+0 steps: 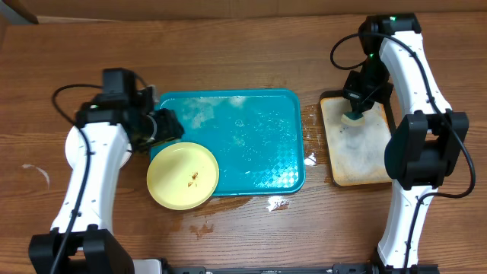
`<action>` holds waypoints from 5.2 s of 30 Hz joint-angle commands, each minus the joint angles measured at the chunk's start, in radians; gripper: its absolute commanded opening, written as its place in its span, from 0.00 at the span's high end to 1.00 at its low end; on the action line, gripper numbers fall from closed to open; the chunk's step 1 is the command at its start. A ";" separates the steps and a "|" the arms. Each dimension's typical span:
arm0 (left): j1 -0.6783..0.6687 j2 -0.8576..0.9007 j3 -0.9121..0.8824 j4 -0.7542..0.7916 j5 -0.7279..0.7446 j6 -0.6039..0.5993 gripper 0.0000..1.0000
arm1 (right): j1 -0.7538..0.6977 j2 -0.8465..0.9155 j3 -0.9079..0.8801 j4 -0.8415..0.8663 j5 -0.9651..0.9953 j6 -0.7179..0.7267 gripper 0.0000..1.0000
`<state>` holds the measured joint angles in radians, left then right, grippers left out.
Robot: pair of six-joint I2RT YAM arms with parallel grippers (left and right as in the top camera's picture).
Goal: Clean dirty plates on tray and stack at the side
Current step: 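Reach the left gripper to the rim of the yellow plate, then grip the yellow plate rim with the left gripper and slide it onto the tray center, then bring the sponge from the basin with the right gripper onto the yellow plate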
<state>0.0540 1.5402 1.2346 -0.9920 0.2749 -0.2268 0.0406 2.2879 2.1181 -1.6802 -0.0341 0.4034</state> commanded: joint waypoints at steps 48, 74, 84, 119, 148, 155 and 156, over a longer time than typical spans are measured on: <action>0.039 0.002 -0.270 0.156 -0.033 0.071 0.29 | 0.003 -0.025 -0.254 0.138 -0.017 -0.037 0.96; 0.299 0.002 -0.376 0.250 -0.013 0.208 0.34 | 0.003 -0.025 -0.254 0.116 -0.017 -0.014 0.96; 0.299 0.002 -0.430 0.291 0.033 0.232 0.48 | 0.003 -0.025 -0.254 0.119 -0.016 -0.016 0.96; 0.032 0.002 -0.418 0.463 0.034 0.090 0.96 | 0.003 -0.025 -0.254 0.129 -0.021 -0.015 0.96; -0.042 0.137 -0.418 0.490 0.029 0.088 0.54 | 0.003 -0.025 -0.254 0.127 -0.021 -0.019 0.96; -0.042 0.174 -0.418 0.516 0.034 0.062 0.96 | 0.003 -0.025 -0.254 0.130 -0.021 -0.019 0.96; -0.042 0.174 -0.418 0.518 0.043 0.063 0.96 | 0.003 -0.025 -0.254 0.131 -0.021 -0.019 0.96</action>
<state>0.0193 1.6760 0.8268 -0.4709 0.3286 -0.1555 0.0410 2.2879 1.8641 -1.5501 -0.0483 0.3813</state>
